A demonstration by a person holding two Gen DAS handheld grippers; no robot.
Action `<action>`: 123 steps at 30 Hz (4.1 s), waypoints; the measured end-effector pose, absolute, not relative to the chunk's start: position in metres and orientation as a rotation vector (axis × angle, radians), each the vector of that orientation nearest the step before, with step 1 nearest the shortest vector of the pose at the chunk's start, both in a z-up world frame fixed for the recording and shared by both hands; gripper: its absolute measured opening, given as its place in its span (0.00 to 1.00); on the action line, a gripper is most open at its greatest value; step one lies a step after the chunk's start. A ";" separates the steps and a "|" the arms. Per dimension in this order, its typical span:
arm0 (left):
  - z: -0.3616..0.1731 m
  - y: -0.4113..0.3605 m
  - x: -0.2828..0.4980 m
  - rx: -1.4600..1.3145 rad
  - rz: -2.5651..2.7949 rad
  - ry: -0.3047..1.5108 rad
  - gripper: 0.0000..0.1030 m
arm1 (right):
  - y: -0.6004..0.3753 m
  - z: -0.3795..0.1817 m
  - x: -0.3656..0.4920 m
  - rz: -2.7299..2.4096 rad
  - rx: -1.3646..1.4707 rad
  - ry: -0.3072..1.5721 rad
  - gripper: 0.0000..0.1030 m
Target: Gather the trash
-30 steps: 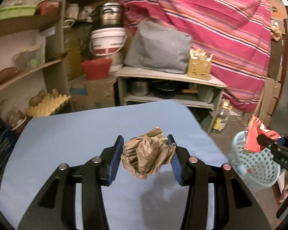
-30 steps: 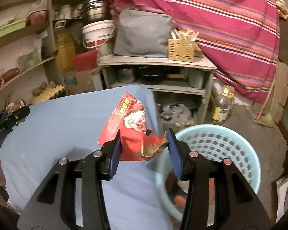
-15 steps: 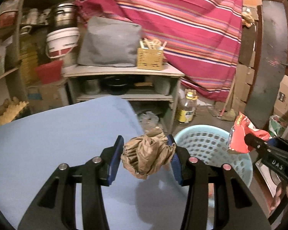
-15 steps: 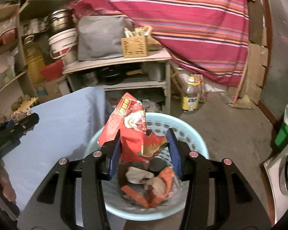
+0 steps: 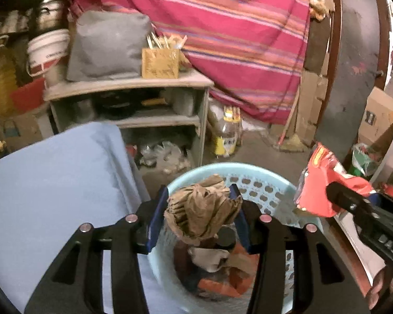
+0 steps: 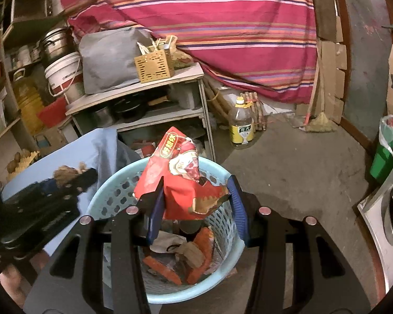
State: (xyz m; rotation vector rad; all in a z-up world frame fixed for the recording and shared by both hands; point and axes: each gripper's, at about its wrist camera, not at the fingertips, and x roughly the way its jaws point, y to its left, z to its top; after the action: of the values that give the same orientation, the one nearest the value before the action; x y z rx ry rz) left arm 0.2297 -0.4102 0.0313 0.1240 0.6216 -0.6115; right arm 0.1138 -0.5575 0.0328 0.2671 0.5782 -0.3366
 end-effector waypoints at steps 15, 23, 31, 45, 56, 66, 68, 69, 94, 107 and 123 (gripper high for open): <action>0.039 -0.371 0.220 0.129 -0.492 0.539 0.95 | -0.543 0.028 0.131 -0.325 0.252 0.595 0.46; 0.038 -0.330 0.220 0.083 -0.444 0.564 0.96 | -0.529 0.021 0.147 -0.312 0.233 0.594 0.47; 0.050 -0.295 0.204 0.075 -0.415 0.534 0.96 | -0.512 0.010 0.159 -0.320 0.175 0.616 0.78; 0.062 -0.197 0.152 0.052 -0.294 0.516 0.96 | -0.459 0.016 0.126 -0.283 0.089 0.588 0.96; 0.057 -0.104 0.087 0.000 -0.235 0.515 0.96 | -0.369 0.023 0.062 -0.148 0.104 0.534 0.96; 0.032 -0.062 0.040 0.027 -0.164 0.499 0.96 | -0.302 0.014 0.009 -0.133 0.002 0.459 0.96; 0.023 -0.055 0.032 0.031 -0.145 0.482 0.96 | -0.290 0.010 0.002 -0.131 -0.016 0.445 0.96; 0.019 -0.052 0.031 0.033 -0.135 0.485 0.96 | -0.287 0.008 0.000 -0.130 -0.021 0.442 0.96; 0.004 -0.029 0.030 0.030 -0.070 0.439 0.96 | -0.253 -0.014 -0.006 -0.098 0.009 0.392 0.96; 0.003 -0.038 0.027 0.053 -0.060 0.406 0.96 | -0.254 -0.016 -0.009 -0.102 0.007 0.364 0.96; 0.003 -0.042 0.023 0.069 -0.079 0.388 0.96 | -0.252 -0.015 -0.011 -0.099 0.005 0.366 0.96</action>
State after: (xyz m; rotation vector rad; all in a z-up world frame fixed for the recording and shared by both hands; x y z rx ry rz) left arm 0.0226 -0.0417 0.0028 0.0691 0.3879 -0.0787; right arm -0.0106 -0.2522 -0.0154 0.0051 0.3664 -0.0992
